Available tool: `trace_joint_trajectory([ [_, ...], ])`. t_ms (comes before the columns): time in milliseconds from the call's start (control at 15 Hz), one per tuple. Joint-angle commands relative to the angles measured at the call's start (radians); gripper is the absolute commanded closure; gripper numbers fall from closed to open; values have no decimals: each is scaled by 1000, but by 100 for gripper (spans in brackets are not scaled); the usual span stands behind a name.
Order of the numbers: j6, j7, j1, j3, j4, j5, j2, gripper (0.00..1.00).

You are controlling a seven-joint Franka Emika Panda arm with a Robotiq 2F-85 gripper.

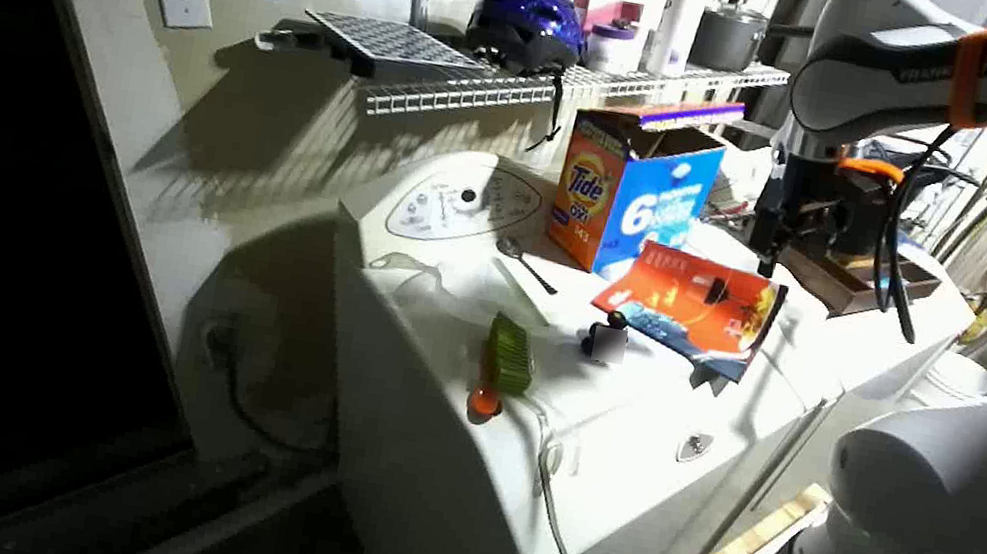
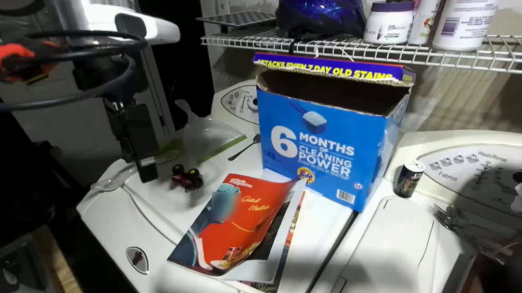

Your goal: Position the toy upright

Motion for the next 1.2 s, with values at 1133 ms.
trace_joint_trajectory([
  [1133,396,25,161,20,-219,193,5,0],
])
